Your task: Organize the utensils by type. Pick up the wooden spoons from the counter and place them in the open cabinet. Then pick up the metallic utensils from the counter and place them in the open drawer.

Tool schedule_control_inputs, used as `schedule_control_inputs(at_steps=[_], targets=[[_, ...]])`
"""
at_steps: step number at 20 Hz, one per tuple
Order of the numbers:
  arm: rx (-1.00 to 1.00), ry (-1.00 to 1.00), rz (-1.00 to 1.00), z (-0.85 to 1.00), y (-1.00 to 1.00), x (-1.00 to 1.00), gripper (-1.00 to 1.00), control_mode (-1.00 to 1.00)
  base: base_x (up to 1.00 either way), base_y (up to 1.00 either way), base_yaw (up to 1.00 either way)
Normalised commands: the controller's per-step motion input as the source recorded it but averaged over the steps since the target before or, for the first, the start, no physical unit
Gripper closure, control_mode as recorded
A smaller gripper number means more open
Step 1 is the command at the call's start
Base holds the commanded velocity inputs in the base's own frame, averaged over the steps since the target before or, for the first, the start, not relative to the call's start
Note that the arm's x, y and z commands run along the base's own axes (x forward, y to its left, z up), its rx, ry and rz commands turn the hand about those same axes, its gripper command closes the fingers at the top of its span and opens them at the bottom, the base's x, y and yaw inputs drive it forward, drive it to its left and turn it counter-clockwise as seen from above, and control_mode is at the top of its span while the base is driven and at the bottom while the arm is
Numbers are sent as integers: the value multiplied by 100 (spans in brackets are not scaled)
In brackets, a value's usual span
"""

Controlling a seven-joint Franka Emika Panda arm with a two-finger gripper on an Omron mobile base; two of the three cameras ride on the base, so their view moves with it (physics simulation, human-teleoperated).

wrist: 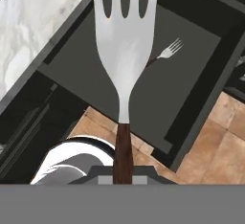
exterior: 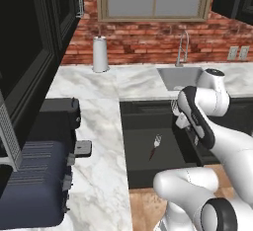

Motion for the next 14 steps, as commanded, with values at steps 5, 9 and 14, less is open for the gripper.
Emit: schedule_control_inputs(at_steps=[5, 9, 14], targets=[[-1, 0, -12, -24, 11, 39, 100, -100, 0, 0, 0], [0, 0, -32, -35, 5, 80, 100, -100, 0, 0, 0], [2, 1, -36, -40, 0, 73, 100, -100, 0, 0, 0]])
